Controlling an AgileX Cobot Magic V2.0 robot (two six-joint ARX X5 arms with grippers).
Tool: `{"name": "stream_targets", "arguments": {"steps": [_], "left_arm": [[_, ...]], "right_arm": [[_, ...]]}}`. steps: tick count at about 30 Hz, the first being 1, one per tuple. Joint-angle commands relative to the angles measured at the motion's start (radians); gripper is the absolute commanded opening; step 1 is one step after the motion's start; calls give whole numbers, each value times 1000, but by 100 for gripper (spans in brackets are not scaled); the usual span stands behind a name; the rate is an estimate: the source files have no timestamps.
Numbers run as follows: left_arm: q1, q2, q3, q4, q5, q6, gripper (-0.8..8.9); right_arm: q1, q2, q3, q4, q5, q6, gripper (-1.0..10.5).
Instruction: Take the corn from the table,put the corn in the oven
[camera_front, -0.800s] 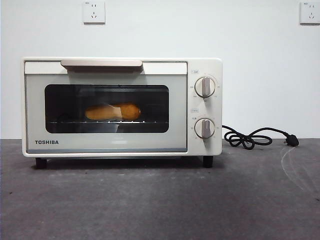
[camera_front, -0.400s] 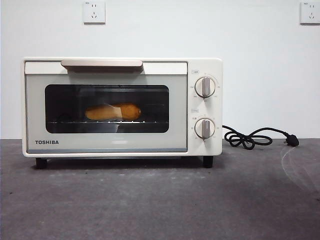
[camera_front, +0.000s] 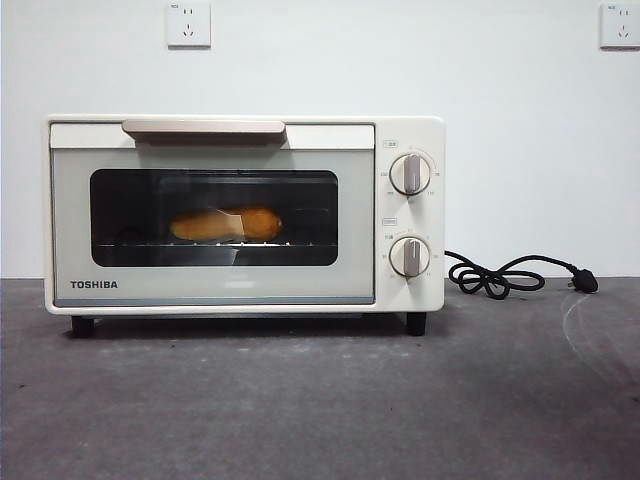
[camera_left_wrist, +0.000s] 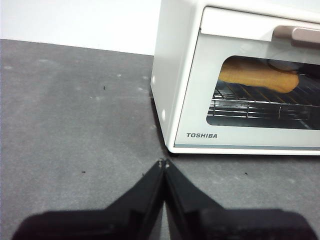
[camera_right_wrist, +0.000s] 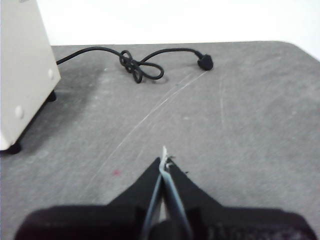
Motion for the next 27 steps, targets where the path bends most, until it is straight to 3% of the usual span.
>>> {"name": "stream_targets", "arguments": {"steps": [1,8,16,27], "left_arm": [[2,0,-8,7,-2,13,-3],[2,0,-8,7,-2,13,-3],[2,0,-7,7,-2,13,-3],[2,0,-7,7,-2,13,-3]], "right_arm": [[26,-32,-37,5,3,43,1],[57,-124,-71,-125,12,80,1],[59,-226,-71,-119,24,87,1],[58,-223,-71,-121,51,86,1]]}}
